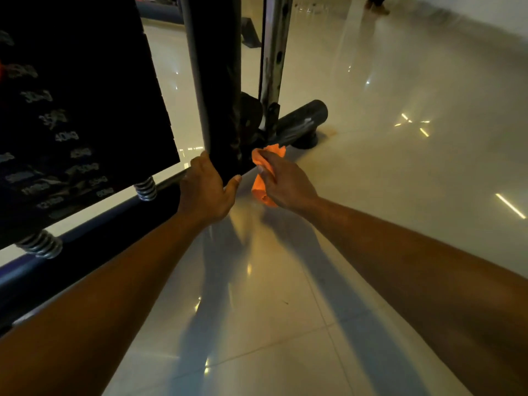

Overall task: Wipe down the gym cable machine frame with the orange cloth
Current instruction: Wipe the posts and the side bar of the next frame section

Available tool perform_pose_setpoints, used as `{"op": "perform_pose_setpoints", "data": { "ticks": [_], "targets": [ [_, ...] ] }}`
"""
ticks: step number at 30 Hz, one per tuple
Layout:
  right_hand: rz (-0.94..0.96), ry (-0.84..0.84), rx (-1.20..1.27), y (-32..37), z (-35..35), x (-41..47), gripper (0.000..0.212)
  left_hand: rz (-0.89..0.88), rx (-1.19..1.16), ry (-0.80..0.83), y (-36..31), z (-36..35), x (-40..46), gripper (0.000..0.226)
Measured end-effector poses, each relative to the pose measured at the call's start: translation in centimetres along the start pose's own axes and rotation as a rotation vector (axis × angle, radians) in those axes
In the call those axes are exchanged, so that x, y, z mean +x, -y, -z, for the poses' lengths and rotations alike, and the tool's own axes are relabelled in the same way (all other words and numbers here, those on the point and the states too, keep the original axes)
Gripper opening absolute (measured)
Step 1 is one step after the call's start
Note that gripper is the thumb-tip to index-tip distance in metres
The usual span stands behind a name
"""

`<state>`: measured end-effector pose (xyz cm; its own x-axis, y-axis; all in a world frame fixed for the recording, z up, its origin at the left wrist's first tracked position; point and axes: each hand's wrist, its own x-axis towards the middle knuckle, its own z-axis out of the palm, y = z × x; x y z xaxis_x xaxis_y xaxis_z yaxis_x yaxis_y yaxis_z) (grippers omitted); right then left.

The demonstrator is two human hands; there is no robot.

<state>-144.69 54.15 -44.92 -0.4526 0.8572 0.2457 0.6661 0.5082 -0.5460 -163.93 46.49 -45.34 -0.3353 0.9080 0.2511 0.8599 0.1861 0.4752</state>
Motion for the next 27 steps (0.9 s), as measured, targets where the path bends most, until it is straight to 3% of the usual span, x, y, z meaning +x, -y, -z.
{"op": "perform_pose_setpoints", "data": {
  "ticks": [5,9,13,16,18,21,25,27],
  "targets": [
    [-0.005,-0.045,-0.019,-1.1,-4.2,5.1,0.048,0.044,0.167,-0.028,1.9,-3.6,3.6,0.083],
    [0.113,-0.061,-0.156,-2.7,-7.7,6.0,0.059,0.078,0.249,-0.122,2.6,-4.6,4.6,0.075],
    [0.211,-0.079,-0.279,-6.4,-6.9,7.1,0.063,0.084,0.309,-0.153,2.4,-5.0,4.2,0.074],
    [0.122,-0.192,-0.145,-2.5,-8.6,6.0,0.063,0.092,0.336,-0.148,2.3,-5.0,4.1,0.075],
    [0.156,-0.145,-0.145,-1.9,-8.7,5.2,0.066,0.102,0.343,-0.146,2.1,-4.8,4.0,0.075],
    [0.320,-0.031,-0.358,-6.2,-5.6,6.9,0.061,0.110,0.361,-0.140,1.9,-4.7,4.0,0.075],
    [0.052,-0.048,-0.328,-3.2,-6.7,6.6,0.068,0.128,0.349,-0.109,1.6,-4.3,3.9,0.076],
    [0.035,0.009,-0.342,-1.5,-8.0,5.6,0.073,0.130,0.340,-0.090,1.4,-4.1,3.9,0.076]
  ]
}}
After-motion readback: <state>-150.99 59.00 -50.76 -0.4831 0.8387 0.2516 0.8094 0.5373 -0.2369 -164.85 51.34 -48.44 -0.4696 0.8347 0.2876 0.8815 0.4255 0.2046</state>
